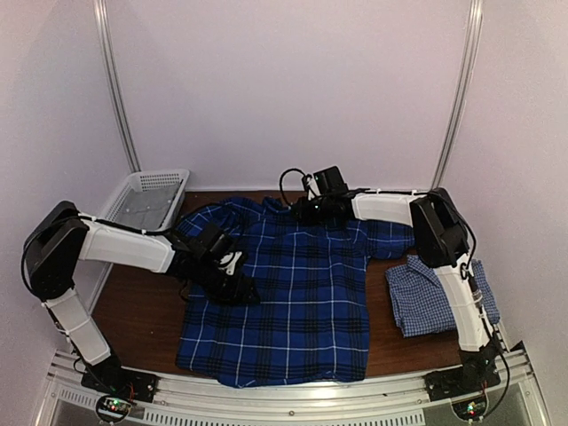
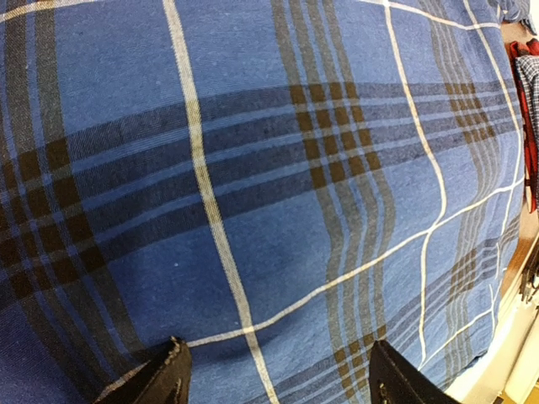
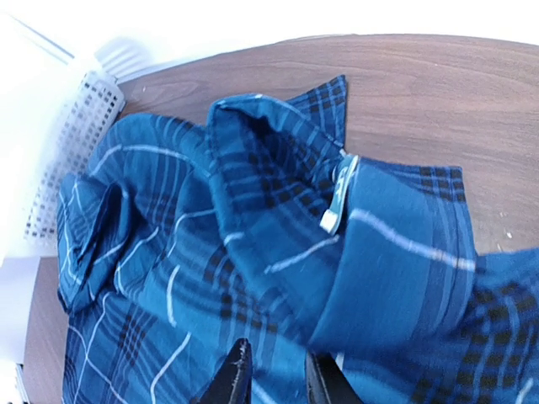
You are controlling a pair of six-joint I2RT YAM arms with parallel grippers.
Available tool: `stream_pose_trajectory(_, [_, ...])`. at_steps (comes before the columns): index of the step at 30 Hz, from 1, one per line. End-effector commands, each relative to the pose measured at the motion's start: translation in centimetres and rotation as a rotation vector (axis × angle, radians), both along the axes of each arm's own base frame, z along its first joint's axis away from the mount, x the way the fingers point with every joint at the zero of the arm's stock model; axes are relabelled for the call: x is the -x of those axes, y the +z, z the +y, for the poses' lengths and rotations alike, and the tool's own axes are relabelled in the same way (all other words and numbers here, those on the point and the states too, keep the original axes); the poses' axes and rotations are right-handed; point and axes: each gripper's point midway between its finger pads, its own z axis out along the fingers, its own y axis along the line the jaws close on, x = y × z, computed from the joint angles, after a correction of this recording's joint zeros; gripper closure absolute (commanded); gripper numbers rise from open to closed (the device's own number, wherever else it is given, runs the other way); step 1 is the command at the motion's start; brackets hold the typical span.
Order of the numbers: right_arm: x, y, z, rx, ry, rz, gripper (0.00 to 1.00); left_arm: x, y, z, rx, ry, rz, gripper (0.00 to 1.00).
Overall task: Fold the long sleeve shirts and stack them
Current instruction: Smooth out the flattened shirt at the center of the board.
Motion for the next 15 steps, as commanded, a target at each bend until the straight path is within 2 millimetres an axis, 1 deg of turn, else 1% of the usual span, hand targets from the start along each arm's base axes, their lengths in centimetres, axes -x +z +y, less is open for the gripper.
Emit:
stream_pose_trajectory(1, [-2.6,-0.4,0.1,-0.102,-0.023,0.025,0.76,0.8,-0.8,0.3,0.000,-0.010,0.010,0.26])
stream_pose_trajectory(6, [-5.9,-0.7,-1.5,-0.166,-0.086,0.022,0.77,1.6,-0.8,0.9,-0.005,-0.005,0.012,0.26])
stream_pose_trajectory(10, [-8.9,0.0,-3.7,-0.243,-0.151,0.000,0.76,2.3,-1.2,1.5,-0.014,0.000,0.024,0.26])
stream_pose_trajectory(15, [-11.5,-1.2,-5.5,-0.338,-0.191,0.028,0.76,2.6,-0.9,1.8,-0.008,0.007,0.021,0.26])
